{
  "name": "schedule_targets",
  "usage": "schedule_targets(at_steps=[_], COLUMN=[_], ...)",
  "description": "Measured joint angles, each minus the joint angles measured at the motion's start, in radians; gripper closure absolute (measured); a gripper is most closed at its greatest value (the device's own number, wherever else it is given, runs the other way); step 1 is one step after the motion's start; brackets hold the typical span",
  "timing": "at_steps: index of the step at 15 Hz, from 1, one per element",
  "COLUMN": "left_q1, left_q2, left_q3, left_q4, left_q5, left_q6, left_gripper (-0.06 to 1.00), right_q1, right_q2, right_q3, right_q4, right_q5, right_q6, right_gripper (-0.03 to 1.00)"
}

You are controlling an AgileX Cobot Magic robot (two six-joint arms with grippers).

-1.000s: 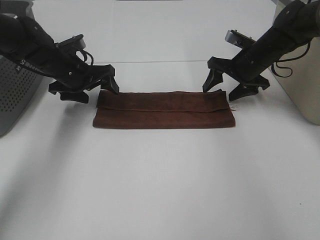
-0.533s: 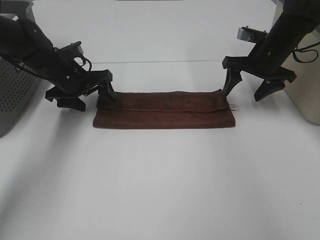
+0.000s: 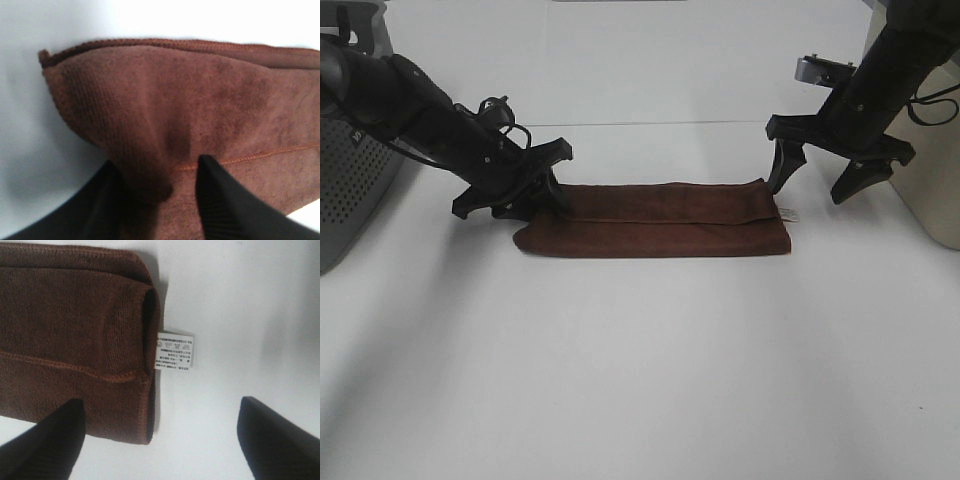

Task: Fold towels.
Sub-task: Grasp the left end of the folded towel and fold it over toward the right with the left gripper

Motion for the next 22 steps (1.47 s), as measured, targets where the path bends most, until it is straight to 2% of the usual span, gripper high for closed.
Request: schedule_targets(at_steps=[1, 2, 3, 4, 8, 9, 10, 13, 14, 18, 22], left_q1=[-0.001, -0.001, -0.001, 0.001, 0.047, 0.047, 0.045, 0.006, -0.024, -0.150, -0.261], left_q2=[0.003, -0.007, -0.007, -0.022, -0.163, -0.163, -0.194, -0.202, -0.202, -0.162, -0.082], left_q3=[-0.014, -0.038, -0.038, -0.051, -0.064, -0.064, -0.074, -0.129, -0.140, -0.148, -0.148], left_q4=[0.032, 0.120, 0.120, 0.197, 0.476, 0.476, 0.442, 0.240, 0.204, 0.182, 0.174], left_q5=[0.020, 0.050, 0.050, 0.072, 0.185, 0.185, 0.203, 0.191, 0.162, 0.034, -0.138], left_q6=[-0.006, -0.038, -0.038, -0.079, -0.243, -0.243, -0.251, -0.189, -0.175, -0.164, -0.203], left_gripper=[0.74, 0.86, 0.86, 0.90, 0.91, 0.91, 0.91, 0.91, 0.91, 0.91, 0.91], right_q1=[0.000, 0.000, 0.000, 0.000, 0.000, 0.000, 0.000, 0.000, 0.000, 0.000, 0.000], right_q2=[0.000, 0.000, 0.000, 0.000, 0.000, 0.000, 0.000, 0.000, 0.000, 0.000, 0.000], right_q3=[0.000, 0.000, 0.000, 0.000, 0.000, 0.000, 0.000, 0.000, 0.000, 0.000, 0.000], right_q4=[0.000, 0.000, 0.000, 0.000, -0.001, -0.001, -0.001, -0.001, -0.001, -0.001, 0.003], right_q5=[0.000, 0.000, 0.000, 0.000, -0.002, -0.002, -0.002, -0.002, -0.002, -0.002, -0.002], right_q6=[0.000, 0.000, 0.000, 0.000, 0.000, 0.000, 0.000, 0.001, 0.001, 0.001, 0.001], right_gripper=[0.17, 0.17, 0.17, 0.17, 0.17, 0.17, 0.17, 0.17, 0.17, 0.17, 0.17])
